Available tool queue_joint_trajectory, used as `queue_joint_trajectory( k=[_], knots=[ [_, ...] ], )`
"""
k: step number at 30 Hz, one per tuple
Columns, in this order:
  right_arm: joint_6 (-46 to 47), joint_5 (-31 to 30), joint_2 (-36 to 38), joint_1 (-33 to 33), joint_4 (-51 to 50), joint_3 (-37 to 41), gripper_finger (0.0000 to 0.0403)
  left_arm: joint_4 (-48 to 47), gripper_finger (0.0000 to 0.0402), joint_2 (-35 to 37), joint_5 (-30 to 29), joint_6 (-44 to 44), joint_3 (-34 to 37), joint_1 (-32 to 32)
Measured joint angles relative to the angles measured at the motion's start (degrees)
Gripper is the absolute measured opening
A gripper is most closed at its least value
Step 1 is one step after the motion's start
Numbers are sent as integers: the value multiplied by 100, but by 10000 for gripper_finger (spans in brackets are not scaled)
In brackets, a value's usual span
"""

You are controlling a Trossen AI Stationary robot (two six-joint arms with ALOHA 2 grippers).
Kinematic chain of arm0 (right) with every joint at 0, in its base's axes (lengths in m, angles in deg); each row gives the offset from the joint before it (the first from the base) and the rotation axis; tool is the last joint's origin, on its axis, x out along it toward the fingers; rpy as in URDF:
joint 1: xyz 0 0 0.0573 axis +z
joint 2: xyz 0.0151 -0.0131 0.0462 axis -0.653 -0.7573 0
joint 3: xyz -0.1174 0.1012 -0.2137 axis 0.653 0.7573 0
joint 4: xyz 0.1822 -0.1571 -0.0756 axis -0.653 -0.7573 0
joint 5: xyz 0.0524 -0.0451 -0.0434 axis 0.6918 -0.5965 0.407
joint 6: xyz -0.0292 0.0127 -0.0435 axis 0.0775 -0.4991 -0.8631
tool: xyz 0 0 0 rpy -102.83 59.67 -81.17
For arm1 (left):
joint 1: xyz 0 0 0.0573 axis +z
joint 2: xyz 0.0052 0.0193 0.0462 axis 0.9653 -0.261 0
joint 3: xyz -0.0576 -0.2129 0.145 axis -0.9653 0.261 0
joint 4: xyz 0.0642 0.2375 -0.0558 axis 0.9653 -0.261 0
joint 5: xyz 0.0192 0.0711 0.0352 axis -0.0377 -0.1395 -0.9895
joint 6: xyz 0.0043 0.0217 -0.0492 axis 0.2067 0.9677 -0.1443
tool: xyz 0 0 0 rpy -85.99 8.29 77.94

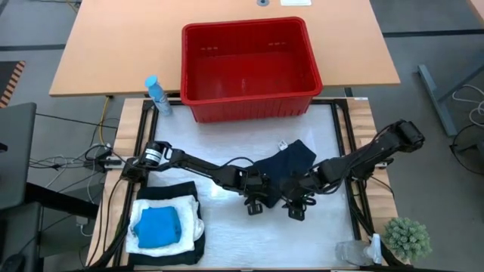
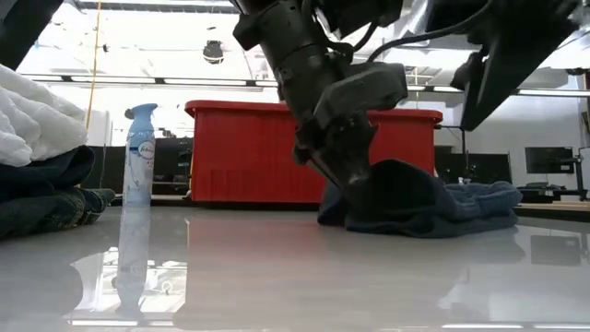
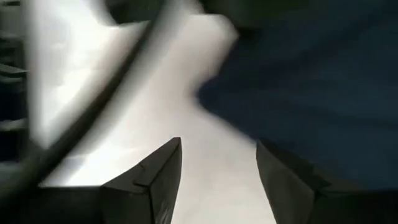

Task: Fold Laundry from Bin
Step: Fold the gray shorts from the red bin

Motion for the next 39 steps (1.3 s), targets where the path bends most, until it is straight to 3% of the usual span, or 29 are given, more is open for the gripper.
queue_joint_trajectory(
  k=[6, 16, 23, 33, 36, 39],
  knots=[
    [608, -1667, 273, -238, -1353, 80, 202, -87, 0, -2, 18, -11, 0, -2],
    [760, -1729, -81, -1300, -1426, 643, 16, -602, 0, -1, -17, 274, -7, 10],
    [690, -1504, -434, -1621, -1222, 996, 45, -1364, 0, 197, -22, 299, -11, 91],
    [215, -1412, -472, -1876, -675, 1062, 15, -2387, 0, 1488, -175, 484, -13, 392],
    [140, -1382, -472, -1928, -672, 1062, 32, -1985, 0, 1901, -116, -17, 86, 549],
    [39, -1302, -472, -1975, -695, 1062, 46, -391, 0, 2354, 403, -937, 785, 819]
  ],
)
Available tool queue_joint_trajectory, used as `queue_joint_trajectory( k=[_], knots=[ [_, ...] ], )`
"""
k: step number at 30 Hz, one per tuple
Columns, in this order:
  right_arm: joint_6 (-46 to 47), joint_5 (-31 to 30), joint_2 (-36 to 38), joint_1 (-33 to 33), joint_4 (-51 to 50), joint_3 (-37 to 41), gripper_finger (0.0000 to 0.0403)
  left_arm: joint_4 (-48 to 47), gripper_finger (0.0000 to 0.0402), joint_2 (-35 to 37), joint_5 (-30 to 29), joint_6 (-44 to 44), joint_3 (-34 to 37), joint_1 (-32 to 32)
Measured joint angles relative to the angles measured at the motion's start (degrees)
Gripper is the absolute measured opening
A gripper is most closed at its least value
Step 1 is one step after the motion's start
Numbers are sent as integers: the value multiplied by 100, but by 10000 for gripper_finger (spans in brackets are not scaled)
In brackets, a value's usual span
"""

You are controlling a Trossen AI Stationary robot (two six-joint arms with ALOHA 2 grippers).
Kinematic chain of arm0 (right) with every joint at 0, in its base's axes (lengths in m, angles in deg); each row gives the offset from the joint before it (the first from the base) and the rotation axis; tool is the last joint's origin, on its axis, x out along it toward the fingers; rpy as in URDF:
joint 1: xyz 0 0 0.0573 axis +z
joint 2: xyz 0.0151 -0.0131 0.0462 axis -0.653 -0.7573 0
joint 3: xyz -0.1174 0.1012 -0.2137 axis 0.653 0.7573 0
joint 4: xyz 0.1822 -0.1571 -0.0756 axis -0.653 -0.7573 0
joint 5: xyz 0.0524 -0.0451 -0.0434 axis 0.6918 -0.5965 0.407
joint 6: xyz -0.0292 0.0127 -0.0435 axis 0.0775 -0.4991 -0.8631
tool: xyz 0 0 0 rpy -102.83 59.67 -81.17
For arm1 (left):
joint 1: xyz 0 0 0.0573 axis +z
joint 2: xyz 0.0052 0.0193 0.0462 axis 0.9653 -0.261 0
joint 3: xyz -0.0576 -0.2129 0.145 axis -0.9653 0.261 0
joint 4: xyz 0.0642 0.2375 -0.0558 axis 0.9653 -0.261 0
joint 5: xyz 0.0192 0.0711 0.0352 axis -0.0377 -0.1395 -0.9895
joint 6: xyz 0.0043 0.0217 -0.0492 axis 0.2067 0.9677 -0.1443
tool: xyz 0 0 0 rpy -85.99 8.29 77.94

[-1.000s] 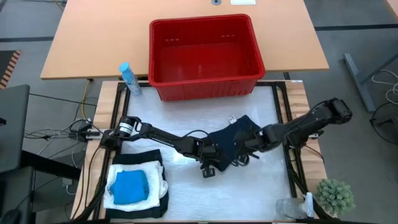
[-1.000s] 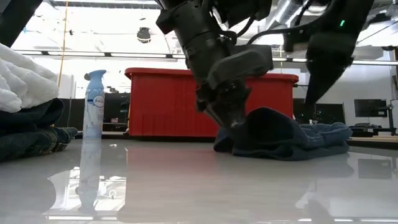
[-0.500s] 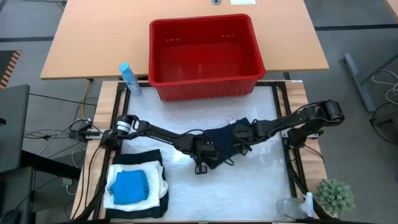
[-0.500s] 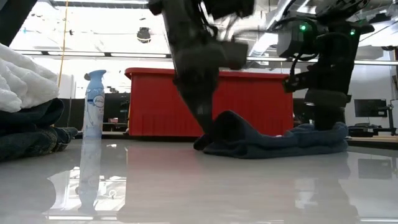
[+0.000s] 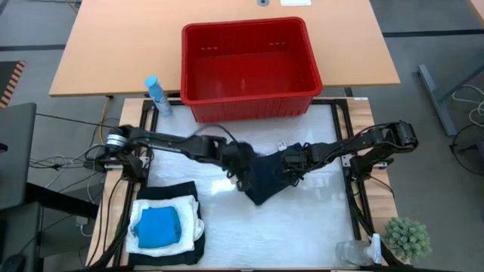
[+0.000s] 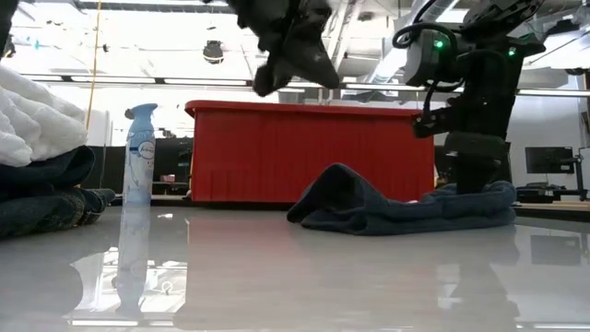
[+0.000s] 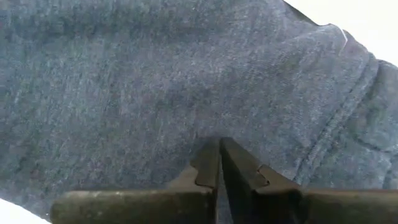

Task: Fold Laundry from Bin
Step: Fold the gray shorts from the red bin

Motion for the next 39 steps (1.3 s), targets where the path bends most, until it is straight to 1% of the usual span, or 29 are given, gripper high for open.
queue_joint_trajectory(
  k=[2, 3, 5, 8, 11, 14, 15, 18, 21, 24, 26, 29, 31, 33, 35, 39],
  knots=[
    [-24, 10, 0, -12, 7, 0, 46, 1038, 0, 279, 416, -420, 670, 191],
    [-37, 10, 0, -8, 14, 0, 45, 1409, 0, 434, 452, -641, 1010, 271],
    [-75, 10, 0, -10, 21, 0, 40, 1805, 0, 711, 416, -1138, 1724, 390],
    [-176, 21, 0, -10, 24, 0, 30, 2468, 8, 883, 370, -1710, 2740, 480],
    [-188, 21, 0, -10, 25, 0, 22, 3405, 35, 898, 415, -1971, 3485, 471],
    [-193, 21, 0, -10, 28, 0, 23, 4450, 74, 835, 423, -1920, 3950, 470],
    [-220, 23, 0, -10, 35, 0, 25, 4665, 88, 812, 386, -1877, 4067, 480],
    [-251, 23, 0, -14, 39, 0, 33, 5115, 129, 653, 129, -1670, 4162, 495],
    [-238, 110, 0, -15, 71, 0, 34, 5102, 166, 381, 67, -1506, 4027, 521],
    [-234, 174, 0, -10, 155, 0, 28, 5033, 190, 58, 39, -1290, 3816, 517],
    [-234, 176, 0, -10, 173, 0, 24, 5009, 199, -107, 19, -1139, 3609, 517],
    [-234, 178, 0, -10, 192, 0, 22, 4805, 203, -306, -76, -1019, 3456, 517],
    [-232, 189, 0, -10, 193, 0, 25, 4723, 204, -317, -69, -1074, 3477, 517],
    [-234, 189, 0, -26, 195, 0, 30, 4824, 204, -349, 88, -1125, 3449, 536],
    [-232, 192, 0, -49, 211, 0, 33, 4731, 202, -370, 421, -1225, 3480, 561],
    [-232, 193, 0, -128, 274, 0, 30, 4908, 173, -588, 772, -1377, 3482, 543]
  ],
)
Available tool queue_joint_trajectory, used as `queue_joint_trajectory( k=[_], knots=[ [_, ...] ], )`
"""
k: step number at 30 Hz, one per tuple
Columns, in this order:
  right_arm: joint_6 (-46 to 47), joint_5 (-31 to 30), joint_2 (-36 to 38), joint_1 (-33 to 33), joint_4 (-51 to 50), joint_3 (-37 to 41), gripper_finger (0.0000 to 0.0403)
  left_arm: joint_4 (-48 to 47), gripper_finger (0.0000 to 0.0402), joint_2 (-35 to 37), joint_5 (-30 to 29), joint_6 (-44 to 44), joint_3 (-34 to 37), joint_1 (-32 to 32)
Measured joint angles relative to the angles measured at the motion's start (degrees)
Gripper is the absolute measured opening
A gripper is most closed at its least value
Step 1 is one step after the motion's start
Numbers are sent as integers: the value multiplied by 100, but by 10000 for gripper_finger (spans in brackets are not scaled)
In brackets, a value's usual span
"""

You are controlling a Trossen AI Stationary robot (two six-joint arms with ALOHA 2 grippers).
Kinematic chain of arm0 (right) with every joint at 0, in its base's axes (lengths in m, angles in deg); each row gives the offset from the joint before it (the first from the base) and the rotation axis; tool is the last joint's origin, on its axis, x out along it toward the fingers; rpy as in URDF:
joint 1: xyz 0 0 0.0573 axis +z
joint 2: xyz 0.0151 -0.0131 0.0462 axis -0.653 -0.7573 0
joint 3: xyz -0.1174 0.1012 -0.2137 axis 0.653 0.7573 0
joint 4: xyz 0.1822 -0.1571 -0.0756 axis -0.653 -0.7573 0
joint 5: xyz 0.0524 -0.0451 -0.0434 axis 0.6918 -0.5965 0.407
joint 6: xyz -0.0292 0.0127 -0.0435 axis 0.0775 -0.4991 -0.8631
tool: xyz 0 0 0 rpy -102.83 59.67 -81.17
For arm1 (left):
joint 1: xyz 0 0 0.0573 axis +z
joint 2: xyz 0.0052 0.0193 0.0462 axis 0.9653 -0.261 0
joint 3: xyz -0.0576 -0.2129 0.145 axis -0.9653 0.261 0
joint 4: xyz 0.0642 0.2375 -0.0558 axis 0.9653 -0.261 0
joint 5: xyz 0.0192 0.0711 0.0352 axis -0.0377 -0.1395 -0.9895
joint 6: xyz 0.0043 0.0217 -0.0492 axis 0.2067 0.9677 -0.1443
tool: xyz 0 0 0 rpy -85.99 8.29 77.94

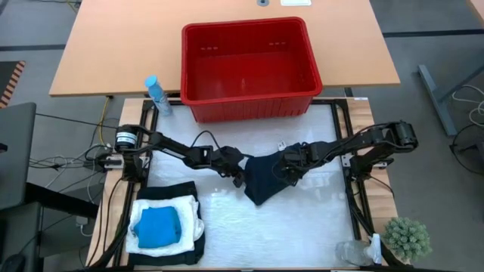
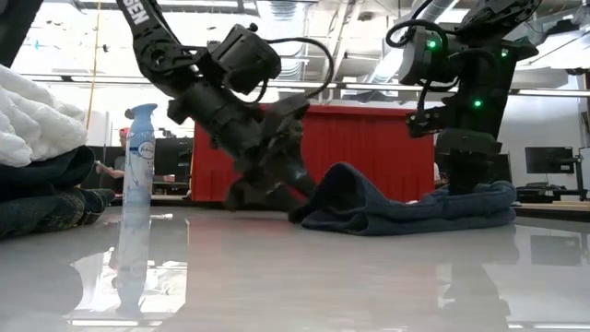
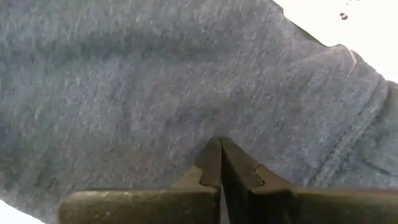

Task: Fold Laundry from Bin
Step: Fold the gray shorts from the red bin

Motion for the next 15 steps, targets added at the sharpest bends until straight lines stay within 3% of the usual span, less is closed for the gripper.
queue_joint_trajectory(
  k=[5, 10, 15],
  knots=[
    [-2, 11, 2, -77, 63, 0, 23, 163, 109, -138, 256, -136, -2, 31],
    [-48, 40, 2, -148, 65, 0, 29, 248, 19, -49, 926, -236, -13, 141],
    [-70, 72, 2, -184, 65, 0, 28, 264, 2, 204, 1337, -870, -15, 258]
  ],
)
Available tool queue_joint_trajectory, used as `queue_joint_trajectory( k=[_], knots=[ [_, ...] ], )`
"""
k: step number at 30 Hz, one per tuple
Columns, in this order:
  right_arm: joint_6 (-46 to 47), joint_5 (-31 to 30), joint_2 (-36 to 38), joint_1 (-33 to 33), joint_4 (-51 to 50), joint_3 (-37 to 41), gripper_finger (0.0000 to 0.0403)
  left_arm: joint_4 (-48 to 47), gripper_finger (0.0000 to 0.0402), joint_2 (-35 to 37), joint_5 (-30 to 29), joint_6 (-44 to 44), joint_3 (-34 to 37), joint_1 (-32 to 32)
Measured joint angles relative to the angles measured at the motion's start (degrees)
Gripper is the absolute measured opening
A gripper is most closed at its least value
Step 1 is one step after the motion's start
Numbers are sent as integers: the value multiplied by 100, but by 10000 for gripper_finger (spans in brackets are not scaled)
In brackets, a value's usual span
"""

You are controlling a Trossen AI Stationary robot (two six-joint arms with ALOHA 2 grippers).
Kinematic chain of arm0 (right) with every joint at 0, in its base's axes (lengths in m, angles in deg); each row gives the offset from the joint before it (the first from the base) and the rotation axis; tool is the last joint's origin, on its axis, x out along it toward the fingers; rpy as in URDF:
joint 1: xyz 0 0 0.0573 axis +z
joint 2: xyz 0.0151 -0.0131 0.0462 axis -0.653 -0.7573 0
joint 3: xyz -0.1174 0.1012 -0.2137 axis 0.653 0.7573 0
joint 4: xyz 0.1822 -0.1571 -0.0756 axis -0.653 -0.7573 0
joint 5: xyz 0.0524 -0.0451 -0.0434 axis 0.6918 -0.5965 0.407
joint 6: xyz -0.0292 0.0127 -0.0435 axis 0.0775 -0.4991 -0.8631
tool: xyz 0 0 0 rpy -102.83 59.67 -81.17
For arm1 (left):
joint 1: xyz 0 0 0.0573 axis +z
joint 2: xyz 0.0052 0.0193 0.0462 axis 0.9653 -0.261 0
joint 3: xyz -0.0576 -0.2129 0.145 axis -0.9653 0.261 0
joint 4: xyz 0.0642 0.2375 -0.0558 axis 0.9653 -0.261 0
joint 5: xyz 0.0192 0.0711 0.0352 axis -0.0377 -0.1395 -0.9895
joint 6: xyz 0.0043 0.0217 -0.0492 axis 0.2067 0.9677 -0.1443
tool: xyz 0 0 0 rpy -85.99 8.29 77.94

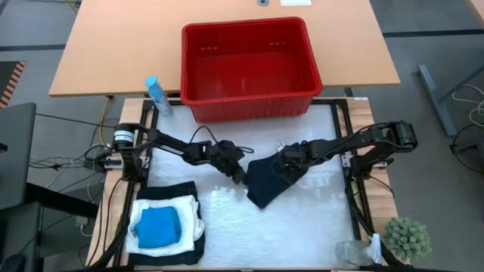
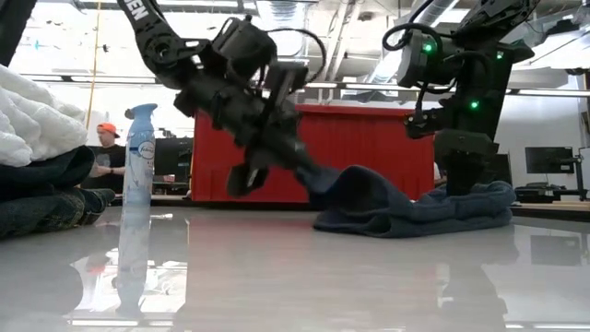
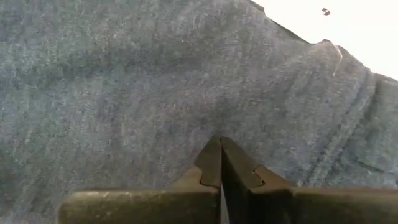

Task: Fold Laundry from Bin
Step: Fold the gray shorts from the red bin

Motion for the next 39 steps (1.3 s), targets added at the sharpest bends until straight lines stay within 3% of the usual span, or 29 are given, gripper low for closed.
queue_joint_trajectory(
  k=[10, 18, 25, 32, 35, 39],
  knots=[
    [-40, 37, 0, 0, -24, 0, 29, -372, 0, 815, 556, -718, 0, 76],
    [-36, 57, 0, 0, 27, 0, 32, -589, 8, 869, 377, -526, 0, -238],
    [-92, 58, 0, 1, 23, 0, 32, -628, 75, 853, 1117, 269, 0, -577],
    [-124, 55, 0, 0, 24, 0, 34, -1087, 153, 853, 1252, 257, 0, -678],
    [36, 98, 12, -30, 24, -1, 48, -1413, 161, 853, 1347, 146, 2, -568],
    [225, 494, 135, -136, -74, -134, 82, -1017, 159, 872, 1363, -29, 0, -425]
  ],
)
